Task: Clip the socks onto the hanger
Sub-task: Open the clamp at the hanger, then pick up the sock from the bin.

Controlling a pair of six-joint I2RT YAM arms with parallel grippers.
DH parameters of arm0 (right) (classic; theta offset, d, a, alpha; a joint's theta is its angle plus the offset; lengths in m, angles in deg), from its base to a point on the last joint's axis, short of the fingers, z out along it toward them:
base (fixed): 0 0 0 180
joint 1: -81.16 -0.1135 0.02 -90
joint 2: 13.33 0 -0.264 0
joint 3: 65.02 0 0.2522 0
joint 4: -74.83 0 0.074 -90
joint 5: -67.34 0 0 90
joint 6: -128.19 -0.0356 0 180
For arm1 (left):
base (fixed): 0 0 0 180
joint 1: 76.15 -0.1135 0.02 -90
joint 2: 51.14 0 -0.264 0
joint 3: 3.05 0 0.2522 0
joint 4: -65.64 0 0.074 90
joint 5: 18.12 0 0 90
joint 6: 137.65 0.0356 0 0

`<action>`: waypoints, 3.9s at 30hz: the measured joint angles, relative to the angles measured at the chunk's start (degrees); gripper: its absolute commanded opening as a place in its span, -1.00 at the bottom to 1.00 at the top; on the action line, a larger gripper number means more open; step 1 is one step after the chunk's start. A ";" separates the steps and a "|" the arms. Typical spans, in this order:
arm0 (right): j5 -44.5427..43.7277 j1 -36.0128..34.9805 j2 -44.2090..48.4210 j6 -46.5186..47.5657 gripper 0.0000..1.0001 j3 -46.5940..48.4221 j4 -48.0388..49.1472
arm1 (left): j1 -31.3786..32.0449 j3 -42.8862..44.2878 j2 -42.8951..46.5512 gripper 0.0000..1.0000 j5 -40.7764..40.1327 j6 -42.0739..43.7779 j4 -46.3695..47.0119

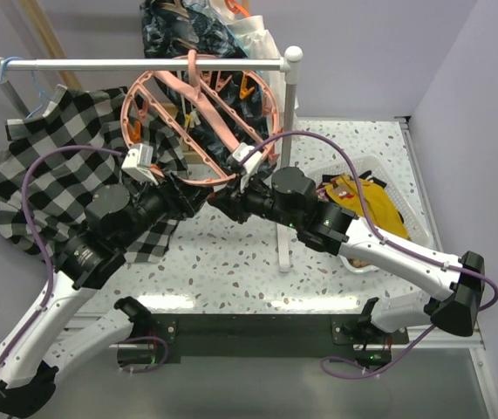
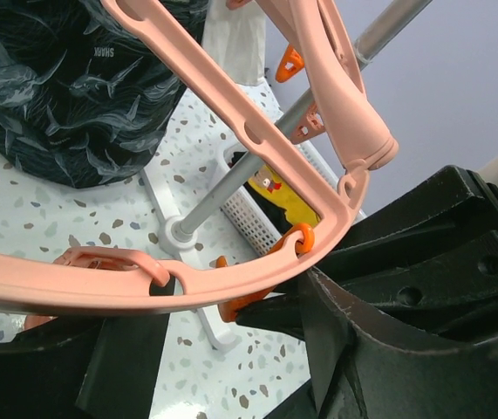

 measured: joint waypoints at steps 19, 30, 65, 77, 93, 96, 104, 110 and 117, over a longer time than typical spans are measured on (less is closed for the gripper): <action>-0.50 0.13 -0.17 0.00 -0.97 0.00 -0.11 | 0.79 1.46 -2.51 0.01 0.74 0.09 -0.20; -0.70 0.13 -0.46 0.22 -0.93 0.00 -0.46 | 1.60 1.97 -2.78 -0.38 -0.92 1.18 -1.79; -21.64 32.30 12.59 -1.84 0.07 -10.71 -33.22 | 1.88 2.10 -1.99 -0.84 -3.02 1.66 -2.97; -11.65 45.79 -10.34 -2.82 -0.11 -8.33 -25.05 | 1.88 2.23 -1.90 -0.85 -3.21 1.62 -3.17; -9.75 50.27 -19.02 -2.69 -0.13 -5.09 -18.69 | 1.88 2.32 -1.88 -0.85 -3.23 1.60 -3.37; -9.16 50.80 -21.07 -2.86 -0.50 -5.11 -18.16 | 1.88 2.32 -1.66 -0.85 -3.23 1.60 -3.43; -7.58 51.67 -20.87 -2.58 -1.00 -6.01 -17.57 | 1.88 3.08 -1.38 -0.85 -3.65 1.64 -4.55; -6.38 51.67 -13.62 -2.62 -1.00 -8.70 -17.84 | 1.88 3.50 -1.36 -0.85 -3.72 1.64 -5.29; -3.54 51.67 -1.68 -4.57 -1.00 -11.23 -17.66 | 1.88 3.67 -1.44 -0.85 -3.69 1.64 -5.46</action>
